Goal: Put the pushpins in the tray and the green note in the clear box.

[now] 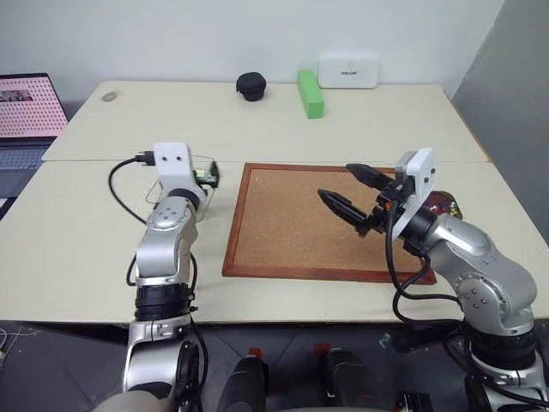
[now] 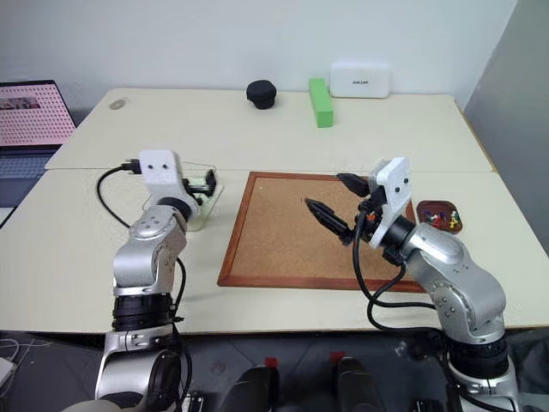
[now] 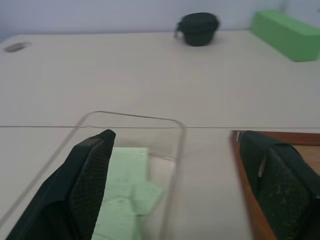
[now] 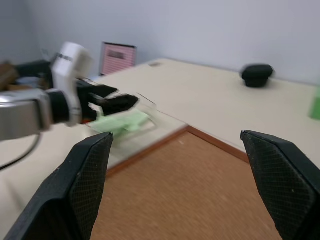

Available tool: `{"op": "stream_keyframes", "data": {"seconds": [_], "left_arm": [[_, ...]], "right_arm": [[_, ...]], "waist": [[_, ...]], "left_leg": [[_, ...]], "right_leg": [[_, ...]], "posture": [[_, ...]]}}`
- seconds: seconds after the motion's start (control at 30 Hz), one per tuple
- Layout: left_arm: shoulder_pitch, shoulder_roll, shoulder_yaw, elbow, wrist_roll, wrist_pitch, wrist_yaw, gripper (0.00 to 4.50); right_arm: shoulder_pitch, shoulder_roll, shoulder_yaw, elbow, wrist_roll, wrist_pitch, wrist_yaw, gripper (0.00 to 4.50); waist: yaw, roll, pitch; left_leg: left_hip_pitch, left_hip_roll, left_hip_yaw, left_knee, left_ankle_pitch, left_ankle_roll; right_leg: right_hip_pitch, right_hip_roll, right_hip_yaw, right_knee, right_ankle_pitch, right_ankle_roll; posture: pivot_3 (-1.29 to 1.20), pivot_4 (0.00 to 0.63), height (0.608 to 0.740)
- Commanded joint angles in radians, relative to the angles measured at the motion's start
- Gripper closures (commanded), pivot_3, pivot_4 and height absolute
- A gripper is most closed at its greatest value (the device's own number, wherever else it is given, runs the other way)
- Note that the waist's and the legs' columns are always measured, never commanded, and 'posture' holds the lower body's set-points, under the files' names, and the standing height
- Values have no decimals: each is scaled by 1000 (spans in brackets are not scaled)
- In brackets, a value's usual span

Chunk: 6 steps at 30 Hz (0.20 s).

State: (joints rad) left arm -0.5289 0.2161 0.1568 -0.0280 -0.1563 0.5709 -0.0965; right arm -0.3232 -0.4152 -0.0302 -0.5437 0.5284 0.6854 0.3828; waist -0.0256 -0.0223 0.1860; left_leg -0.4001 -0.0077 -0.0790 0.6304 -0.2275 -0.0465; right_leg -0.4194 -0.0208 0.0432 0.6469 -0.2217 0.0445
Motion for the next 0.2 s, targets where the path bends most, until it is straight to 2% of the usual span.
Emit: {"op": "stream_keyframes", "data": {"seconds": [0.03, 0.2], "left_arm": [[50, -28, -61, -122, -34, 10, -51, 260], [200, -83, -112, -262, -52, 30, -43, 260]], "right_arm": [[58, 13, 20, 2, -155, -60, -124, 161], [143, 70, 19, 35, -306, -115, -264, 161]], "waist": [[-1, 0, 0], [-7, 0, 0]], "left_leg": [[0, 0, 0, 0, 0, 0], [2, 1, 2, -1, 0, 0]], "right_leg": [[0, 0, 0, 0, 0, -1], [0, 1, 2, 1, 0, 0]], "posture": [[0, 150, 740], [0, 150, 740]]}}
